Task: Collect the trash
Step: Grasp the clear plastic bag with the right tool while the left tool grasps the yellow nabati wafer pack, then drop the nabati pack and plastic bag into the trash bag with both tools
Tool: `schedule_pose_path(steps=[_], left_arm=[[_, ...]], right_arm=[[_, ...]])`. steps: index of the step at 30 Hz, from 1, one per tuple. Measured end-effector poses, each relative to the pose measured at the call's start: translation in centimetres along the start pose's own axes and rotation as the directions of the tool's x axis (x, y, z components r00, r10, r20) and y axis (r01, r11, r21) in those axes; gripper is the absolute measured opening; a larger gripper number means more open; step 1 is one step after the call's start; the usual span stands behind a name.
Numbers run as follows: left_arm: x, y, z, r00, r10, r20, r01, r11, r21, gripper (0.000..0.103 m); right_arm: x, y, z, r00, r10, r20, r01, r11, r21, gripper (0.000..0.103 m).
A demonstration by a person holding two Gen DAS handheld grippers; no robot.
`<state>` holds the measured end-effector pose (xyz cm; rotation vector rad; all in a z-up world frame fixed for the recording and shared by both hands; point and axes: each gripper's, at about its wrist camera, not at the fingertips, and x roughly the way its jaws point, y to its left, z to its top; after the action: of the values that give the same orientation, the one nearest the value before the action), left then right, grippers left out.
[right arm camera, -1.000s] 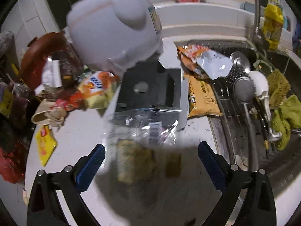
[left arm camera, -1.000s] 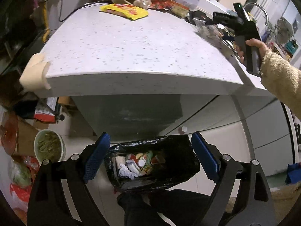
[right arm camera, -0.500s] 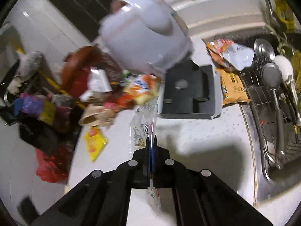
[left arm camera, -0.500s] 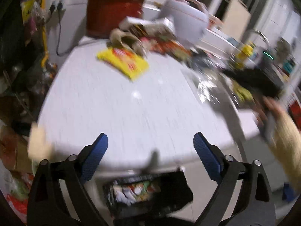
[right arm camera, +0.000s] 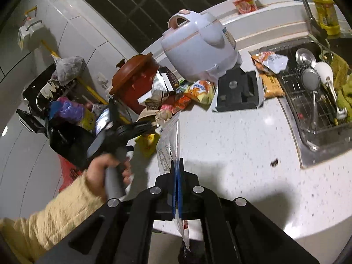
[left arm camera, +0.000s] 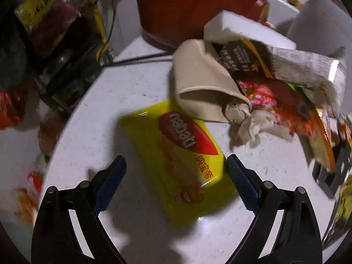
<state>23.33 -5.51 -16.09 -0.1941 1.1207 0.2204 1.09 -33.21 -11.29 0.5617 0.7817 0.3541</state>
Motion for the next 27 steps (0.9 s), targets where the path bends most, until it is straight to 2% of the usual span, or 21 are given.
schedule_pose_path(steps=[2,4,7,8,10,12,16,21,22,23,27], left_arm=[[0.8,-0.5,0.7,0.999,0.047,-0.020,-0.048,0.999,-0.017,0.090],[1.8,-0.5,0.9,0.998,0.048,-0.047,-0.049,0.998,-0.039,0.092],[1.7,-0.3,1.1,0.998,0.060,-0.033,-0.062,0.996,-0.059,0.092],[1.6,-0.2,1.1,0.998,0.060,-0.031,-0.062,0.996,-0.057,0.090],[1.3,-0.3,1.0,0.998,0.056,0.003,-0.056,0.998,-0.041,0.075],[1.0,-0.3,0.4,0.999,0.040,0.012,-0.039,0.999,-0.018,0.070],[-0.4,1.3,-1.9,0.998,-0.053,0.030,0.052,0.998,0.018,0.069],[-4.5,4.5,-6.5,0.983,-0.161,0.087,0.146,0.976,0.159,0.068],[-5.9,5.8,-8.0,0.972,-0.216,0.091,0.194,0.960,0.202,0.068],[-6.8,6.4,-8.9,0.967,-0.239,0.091,0.214,0.951,0.223,0.068],[-11.3,10.4,-14.2,0.932,-0.358,0.053,0.319,0.883,0.345,0.068]], right_arm=[[-0.2,-0.1,-0.4,1.000,0.008,-0.005,-0.008,1.000,0.004,0.000],[-0.1,-0.2,-0.4,1.000,0.017,-0.009,-0.017,1.000,0.006,0.000],[0.1,-0.1,-0.5,0.999,0.027,-0.020,-0.027,1.000,0.005,0.001],[0.2,-0.1,-0.4,0.999,0.034,-0.022,-0.034,0.999,0.005,0.001],[0.3,0.1,-0.3,0.999,0.041,-0.023,-0.041,0.999,0.002,0.001],[0.5,0.1,-0.1,0.999,0.047,-0.026,-0.047,0.999,0.002,0.001],[1.0,0.4,0.2,0.997,0.075,-0.028,-0.075,0.997,0.005,0.001],[1.5,2.0,0.1,0.992,0.119,-0.047,-0.120,0.993,-0.018,0.001],[1.5,2.5,0.0,0.991,0.126,-0.055,-0.127,0.991,-0.031,0.001],[1.6,2.9,-0.2,0.989,0.131,-0.067,-0.134,0.990,-0.042,0.001],[1.8,5.2,-1.8,0.978,0.141,-0.154,-0.159,0.981,-0.109,0.001]])
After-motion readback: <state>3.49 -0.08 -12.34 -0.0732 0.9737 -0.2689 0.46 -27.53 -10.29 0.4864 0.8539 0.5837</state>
